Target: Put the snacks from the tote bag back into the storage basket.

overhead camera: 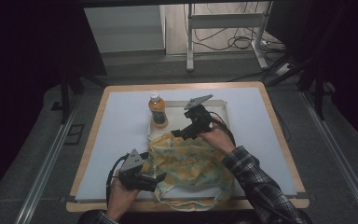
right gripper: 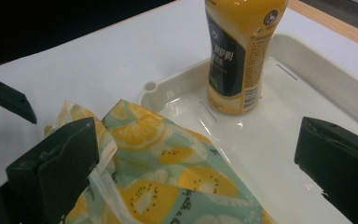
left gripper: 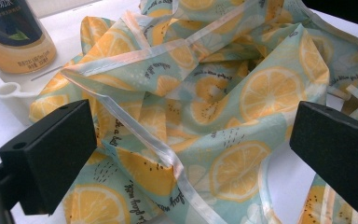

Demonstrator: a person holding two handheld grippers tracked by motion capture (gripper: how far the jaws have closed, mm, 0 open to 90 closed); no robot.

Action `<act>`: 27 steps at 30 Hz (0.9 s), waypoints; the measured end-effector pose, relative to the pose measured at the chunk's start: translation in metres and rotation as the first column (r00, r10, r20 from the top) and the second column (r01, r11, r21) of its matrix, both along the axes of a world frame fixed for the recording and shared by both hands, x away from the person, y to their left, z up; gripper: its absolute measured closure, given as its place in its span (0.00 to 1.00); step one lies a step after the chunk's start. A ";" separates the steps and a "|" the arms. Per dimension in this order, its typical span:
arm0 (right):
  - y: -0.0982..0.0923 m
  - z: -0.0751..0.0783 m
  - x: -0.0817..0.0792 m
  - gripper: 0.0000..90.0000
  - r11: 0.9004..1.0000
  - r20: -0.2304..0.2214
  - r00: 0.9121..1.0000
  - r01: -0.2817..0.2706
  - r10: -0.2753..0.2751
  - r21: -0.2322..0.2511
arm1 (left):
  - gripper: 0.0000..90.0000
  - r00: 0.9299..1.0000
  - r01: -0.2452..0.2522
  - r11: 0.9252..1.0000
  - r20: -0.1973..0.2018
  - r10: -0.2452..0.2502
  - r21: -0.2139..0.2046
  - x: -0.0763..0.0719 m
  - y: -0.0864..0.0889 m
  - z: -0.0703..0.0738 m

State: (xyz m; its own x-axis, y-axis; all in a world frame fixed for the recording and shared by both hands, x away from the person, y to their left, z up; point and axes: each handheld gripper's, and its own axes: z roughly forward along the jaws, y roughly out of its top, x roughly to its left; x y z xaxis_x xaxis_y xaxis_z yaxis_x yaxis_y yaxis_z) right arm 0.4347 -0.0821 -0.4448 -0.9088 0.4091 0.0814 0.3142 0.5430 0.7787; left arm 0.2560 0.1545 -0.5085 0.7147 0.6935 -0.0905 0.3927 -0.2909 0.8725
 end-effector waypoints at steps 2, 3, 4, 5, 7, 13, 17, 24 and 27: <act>-0.002 0.001 -0.002 0.00 1.000 -0.002 1.000 0.001 -0.001 0.001 | 0.01 1.000 0.000 1.000 0.000 0.000 -0.001 0.000 0.000 0.000; -0.002 0.001 -0.003 0.00 1.000 -0.002 1.000 0.000 0.000 0.001 | 0.01 1.000 0.000 1.000 0.000 0.000 0.000 0.000 0.000 0.000; -0.003 0.001 -0.004 0.00 1.000 -0.001 1.000 -0.001 0.001 0.001 | 0.01 1.000 0.000 1.000 0.001 0.000 0.001 0.000 0.000 0.000; -0.004 0.001 -0.004 0.00 1.000 0.001 1.000 -0.002 0.002 0.001 | 0.01 1.000 0.000 1.000 0.001 0.000 0.001 0.000 0.000 0.000; -0.005 0.002 -0.006 0.00 1.000 0.000 1.000 -0.002 0.002 0.001 | 0.01 1.000 -0.001 1.000 0.001 0.001 0.000 0.000 0.000 0.000; -0.008 0.003 -0.013 0.00 1.000 0.010 1.000 -0.005 0.005 -0.003 | 0.01 1.000 -0.002 1.000 0.001 0.002 0.000 0.000 0.000 0.000; -0.012 0.003 -0.018 0.00 1.000 0.004 1.000 -0.001 0.001 0.006 | 0.00 1.000 -0.004 1.000 0.000 0.004 -0.004 0.000 0.000 -0.001; -0.019 0.004 -0.025 0.00 1.000 0.008 1.000 0.000 0.000 -0.005 | 0.00 1.000 -0.009 1.000 0.001 0.009 0.002 0.000 0.001 -0.001; -0.023 0.003 -0.028 0.00 1.000 0.009 1.000 0.002 -0.002 -0.011 | 0.00 1.000 -0.011 1.000 0.001 0.011 0.003 0.000 0.001 -0.001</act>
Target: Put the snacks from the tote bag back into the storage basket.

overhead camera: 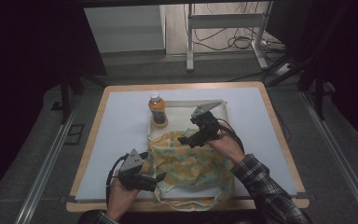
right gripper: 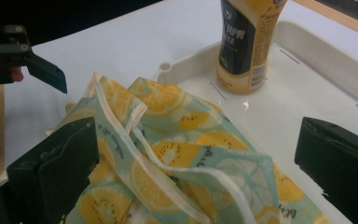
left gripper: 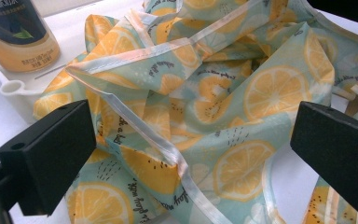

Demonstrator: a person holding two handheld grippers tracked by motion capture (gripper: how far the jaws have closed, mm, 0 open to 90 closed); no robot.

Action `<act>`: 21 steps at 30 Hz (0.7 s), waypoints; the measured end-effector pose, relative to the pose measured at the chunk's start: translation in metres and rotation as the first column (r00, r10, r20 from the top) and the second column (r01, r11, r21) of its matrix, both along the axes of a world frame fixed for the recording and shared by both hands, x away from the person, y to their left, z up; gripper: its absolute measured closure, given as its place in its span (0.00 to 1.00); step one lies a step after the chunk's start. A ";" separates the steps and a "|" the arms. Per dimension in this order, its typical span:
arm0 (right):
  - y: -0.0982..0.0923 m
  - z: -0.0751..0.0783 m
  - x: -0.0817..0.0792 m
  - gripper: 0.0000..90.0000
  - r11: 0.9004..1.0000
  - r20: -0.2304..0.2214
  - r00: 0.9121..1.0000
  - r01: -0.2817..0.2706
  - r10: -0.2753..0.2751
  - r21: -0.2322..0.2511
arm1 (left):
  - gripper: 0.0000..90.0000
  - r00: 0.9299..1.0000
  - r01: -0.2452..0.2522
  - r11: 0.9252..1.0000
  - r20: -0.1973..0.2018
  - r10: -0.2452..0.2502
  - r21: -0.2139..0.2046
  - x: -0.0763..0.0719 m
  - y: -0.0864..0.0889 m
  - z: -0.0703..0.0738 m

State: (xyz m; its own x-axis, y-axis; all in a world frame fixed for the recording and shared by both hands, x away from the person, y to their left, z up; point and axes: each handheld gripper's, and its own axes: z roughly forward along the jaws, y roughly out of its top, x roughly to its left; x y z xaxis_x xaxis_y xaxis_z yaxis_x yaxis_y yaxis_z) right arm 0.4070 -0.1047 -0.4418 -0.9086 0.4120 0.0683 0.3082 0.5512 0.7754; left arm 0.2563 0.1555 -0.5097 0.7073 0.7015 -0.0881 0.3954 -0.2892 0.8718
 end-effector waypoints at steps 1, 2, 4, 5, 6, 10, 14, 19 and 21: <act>-0.001 0.000 -0.001 0.00 1.000 -0.001 1.000 0.001 -0.001 -0.002 | 0.00 1.000 0.000 1.000 0.000 0.000 0.000 0.000 0.000 0.000; -0.002 -0.001 -0.002 0.00 1.000 -0.001 1.000 0.001 -0.001 -0.004 | 0.00 1.000 -0.001 1.000 0.000 0.001 0.001 0.000 0.000 0.000; -0.004 -0.001 -0.004 0.00 1.000 -0.003 1.000 0.003 -0.003 -0.006 | 0.00 1.000 -0.001 1.000 -0.001 0.001 0.001 0.000 0.000 0.000; -0.005 -0.002 -0.005 0.00 1.000 -0.006 1.000 0.006 -0.006 -0.006 | 0.00 1.000 -0.002 1.000 -0.002 0.002 0.001 0.000 0.000 0.000; -0.007 -0.002 -0.006 0.00 1.000 -0.006 1.000 0.007 -0.007 -0.005 | 0.00 1.000 -0.002 1.000 -0.002 0.002 0.000 0.000 0.000 -0.001; -0.013 -0.004 -0.009 0.00 1.000 -0.008 1.000 0.014 -0.014 0.001 | 0.00 1.000 -0.002 1.000 -0.002 0.002 0.001 0.000 0.000 -0.001; -0.020 -0.006 -0.012 0.00 1.000 -0.004 1.000 0.019 -0.019 0.007 | 0.00 1.000 -0.004 1.000 -0.002 0.004 -0.003 0.000 0.000 -0.001; -0.028 -0.008 -0.017 0.00 1.000 -0.008 1.000 0.026 -0.026 0.009 | 0.00 1.000 -0.004 1.000 -0.002 0.004 -0.003 0.000 0.000 -0.001; -0.032 -0.009 -0.019 0.00 1.000 -0.007 1.000 0.025 -0.025 0.012 | 0.00 1.000 -0.004 1.000 -0.002 0.004 -0.002 0.000 0.000 -0.001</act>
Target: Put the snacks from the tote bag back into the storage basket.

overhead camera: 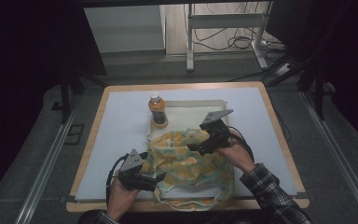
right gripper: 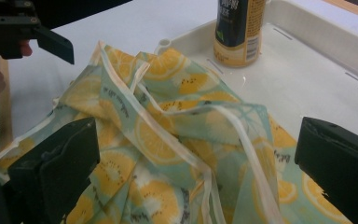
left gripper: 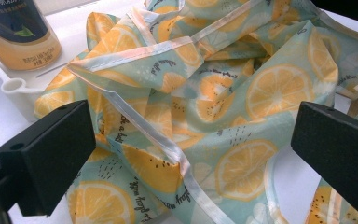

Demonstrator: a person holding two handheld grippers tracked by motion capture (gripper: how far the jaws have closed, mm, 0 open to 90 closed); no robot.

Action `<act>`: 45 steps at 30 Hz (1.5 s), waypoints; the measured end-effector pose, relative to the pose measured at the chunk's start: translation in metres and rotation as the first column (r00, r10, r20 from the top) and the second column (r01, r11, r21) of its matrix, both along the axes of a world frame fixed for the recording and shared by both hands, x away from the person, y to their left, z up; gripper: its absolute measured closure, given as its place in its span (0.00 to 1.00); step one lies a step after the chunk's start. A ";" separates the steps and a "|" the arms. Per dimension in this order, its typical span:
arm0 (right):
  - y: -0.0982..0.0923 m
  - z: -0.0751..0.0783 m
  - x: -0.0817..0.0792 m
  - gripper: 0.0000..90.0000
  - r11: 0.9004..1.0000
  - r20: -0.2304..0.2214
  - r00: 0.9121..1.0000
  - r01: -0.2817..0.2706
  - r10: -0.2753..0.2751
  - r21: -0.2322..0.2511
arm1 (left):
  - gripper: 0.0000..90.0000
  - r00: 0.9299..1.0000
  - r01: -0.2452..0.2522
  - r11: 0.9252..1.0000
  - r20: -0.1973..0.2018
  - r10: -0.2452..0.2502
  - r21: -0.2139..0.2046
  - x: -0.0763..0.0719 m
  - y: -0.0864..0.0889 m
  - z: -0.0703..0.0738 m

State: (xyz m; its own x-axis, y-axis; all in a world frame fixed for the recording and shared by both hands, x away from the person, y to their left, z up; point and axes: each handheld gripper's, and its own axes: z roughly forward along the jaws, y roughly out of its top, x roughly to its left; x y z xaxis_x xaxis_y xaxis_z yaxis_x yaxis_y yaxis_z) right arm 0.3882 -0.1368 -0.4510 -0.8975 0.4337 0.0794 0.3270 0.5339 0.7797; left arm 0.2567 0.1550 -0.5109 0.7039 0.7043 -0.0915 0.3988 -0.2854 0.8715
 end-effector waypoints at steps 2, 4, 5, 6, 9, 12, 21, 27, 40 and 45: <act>-0.004 -0.001 -0.002 0.00 1.000 0.002 1.000 0.002 -0.002 -0.002 | 0.00 1.000 0.000 1.000 0.000 0.000 0.001 0.000 0.000 0.000; -0.007 -0.002 -0.004 0.00 1.000 0.005 1.000 0.007 -0.007 -0.002 | 0.00 1.000 0.001 1.000 -0.001 -0.001 0.002 0.000 0.000 0.000; -0.009 -0.002 -0.005 0.00 1.000 0.005 1.000 0.008 -0.008 0.001 | 0.00 1.000 0.001 1.000 -0.001 -0.001 0.002 0.000 0.000 0.000; -0.011 -0.002 -0.006 0.00 1.000 0.006 1.000 0.011 -0.011 0.003 | 0.00 1.000 0.001 1.000 -0.001 -0.001 0.002 0.000 0.000 0.000; -0.017 -0.002 -0.009 0.00 1.000 0.008 1.000 0.019 -0.020 0.006 | 0.00 1.000 0.001 1.000 -0.002 -0.001 0.003 0.000 -0.001 -0.001; -0.022 -0.001 -0.012 0.00 1.000 0.011 1.000 0.025 -0.025 0.006 | 0.00 1.000 0.001 1.000 -0.002 -0.001 0.004 0.000 -0.001 -0.001; -0.035 0.000 -0.022 0.00 0.999 0.025 0.999 0.047 -0.047 -0.006 | 0.00 1.000 0.001 1.000 -0.003 -0.001 0.005 0.000 -0.001 -0.001; -0.043 0.000 -0.029 0.00 0.998 0.037 0.998 0.059 -0.058 -0.021 | 0.00 1.000 -0.001 1.000 -0.004 0.001 0.003 0.000 -0.001 -0.001; -0.063 -0.009 -0.049 0.00 0.995 0.061 0.994 0.093 -0.091 -0.038 | 0.00 1.000 0.004 1.000 -0.012 -0.004 0.014 0.000 -0.001 -0.001; -0.070 -0.013 -0.057 0.00 0.994 0.073 0.993 0.099 -0.096 -0.044 | 0.00 1.000 0.005 1.000 -0.014 -0.005 0.017 0.000 -0.002 -0.002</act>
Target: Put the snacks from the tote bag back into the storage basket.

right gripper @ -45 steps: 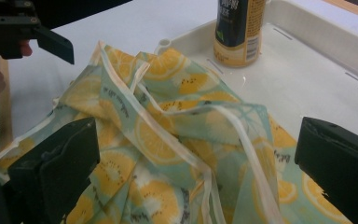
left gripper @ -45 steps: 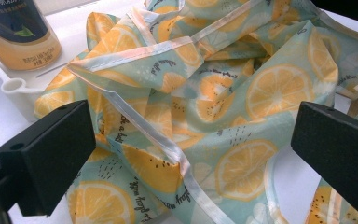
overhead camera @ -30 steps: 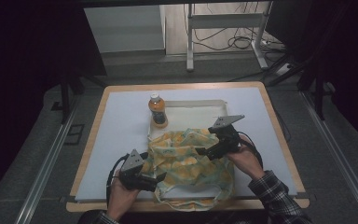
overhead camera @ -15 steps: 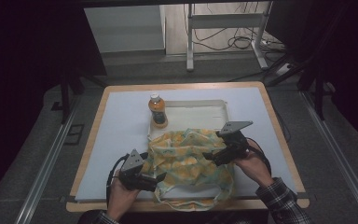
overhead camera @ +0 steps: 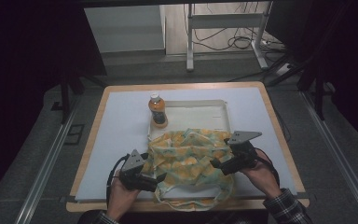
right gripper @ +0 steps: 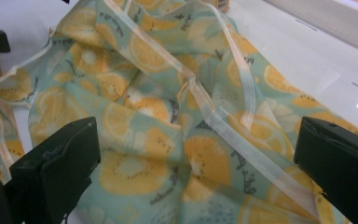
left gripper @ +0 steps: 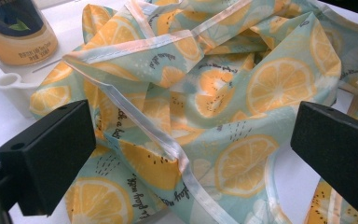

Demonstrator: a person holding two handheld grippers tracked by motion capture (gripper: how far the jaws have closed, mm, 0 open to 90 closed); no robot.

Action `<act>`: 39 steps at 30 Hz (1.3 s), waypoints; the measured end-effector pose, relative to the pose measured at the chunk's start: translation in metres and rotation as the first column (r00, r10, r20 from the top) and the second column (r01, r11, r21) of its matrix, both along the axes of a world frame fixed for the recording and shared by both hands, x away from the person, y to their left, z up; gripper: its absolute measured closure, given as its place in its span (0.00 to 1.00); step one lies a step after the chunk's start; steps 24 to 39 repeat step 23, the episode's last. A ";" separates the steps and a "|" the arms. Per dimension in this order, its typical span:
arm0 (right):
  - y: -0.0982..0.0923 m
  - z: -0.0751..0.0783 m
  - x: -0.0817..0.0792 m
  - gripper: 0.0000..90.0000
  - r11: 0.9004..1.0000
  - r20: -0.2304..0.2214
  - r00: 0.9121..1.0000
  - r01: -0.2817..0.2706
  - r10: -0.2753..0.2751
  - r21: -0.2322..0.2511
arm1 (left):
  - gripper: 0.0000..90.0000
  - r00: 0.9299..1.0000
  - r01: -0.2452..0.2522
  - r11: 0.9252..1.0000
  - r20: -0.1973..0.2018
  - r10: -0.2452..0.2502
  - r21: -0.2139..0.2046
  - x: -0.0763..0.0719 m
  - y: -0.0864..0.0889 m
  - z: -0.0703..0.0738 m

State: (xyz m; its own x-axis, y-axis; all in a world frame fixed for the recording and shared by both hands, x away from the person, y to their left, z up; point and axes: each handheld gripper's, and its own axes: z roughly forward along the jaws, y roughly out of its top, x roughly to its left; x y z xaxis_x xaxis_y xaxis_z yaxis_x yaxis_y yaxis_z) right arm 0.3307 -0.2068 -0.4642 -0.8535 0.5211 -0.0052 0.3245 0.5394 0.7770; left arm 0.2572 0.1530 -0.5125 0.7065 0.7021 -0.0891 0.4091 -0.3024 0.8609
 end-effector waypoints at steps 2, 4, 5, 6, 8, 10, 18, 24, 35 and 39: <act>-0.003 -0.002 -0.003 0.00 1.000 -0.001 1.000 0.004 -0.004 -0.005 | 0.00 1.000 0.003 1.000 -0.002 -0.003 0.002 0.000 0.000 0.000; -0.005 -0.004 -0.007 0.00 1.000 -0.002 1.000 0.007 -0.007 -0.004 | 0.00 1.000 0.004 1.000 -0.005 -0.004 0.005 0.000 -0.001 -0.001; -0.006 -0.005 -0.008 0.00 1.000 -0.002 1.000 0.008 -0.008 -0.002 | 0.00 1.000 0.004 1.000 -0.006 -0.004 0.005 0.000 0.000 -0.001; -0.008 -0.006 -0.009 0.00 1.000 -0.003 1.000 0.008 -0.008 -0.001 | 0.00 1.000 0.004 1.000 -0.006 -0.004 0.005 0.000 0.000 -0.001; -0.010 -0.007 -0.012 0.00 1.000 -0.004 1.000 0.010 -0.010 -0.001 | 0.00 1.000 0.004 1.000 -0.006 -0.004 0.007 0.000 0.000 -0.001; -0.012 -0.009 -0.015 0.00 1.000 -0.007 1.000 0.015 -0.015 -0.001 | 0.00 1.000 0.003 1.000 -0.008 -0.003 0.010 0.001 -0.001 -0.001; -0.019 -0.020 -0.017 0.00 0.999 -0.037 0.999 0.034 -0.034 -0.002 | 0.00 1.000 0.004 1.000 -0.018 -0.004 0.021 0.001 -0.001 -0.003; -0.021 -0.023 -0.016 0.00 0.999 -0.043 0.998 0.040 -0.040 -0.004 | 0.00 1.000 0.006 1.000 -0.017 -0.005 0.022 0.002 -0.002 -0.002; -0.021 -0.023 -0.016 0.00 0.999 -0.043 0.998 0.040 -0.040 -0.004 | 0.00 1.000 0.006 1.000 -0.017 -0.005 0.022 0.002 -0.002 -0.002; -0.021 -0.023 -0.016 0.00 0.999 -0.043 0.998 0.040 -0.040 -0.004 | 0.00 1.000 0.006 1.000 -0.017 -0.005 0.022 0.002 -0.002 -0.002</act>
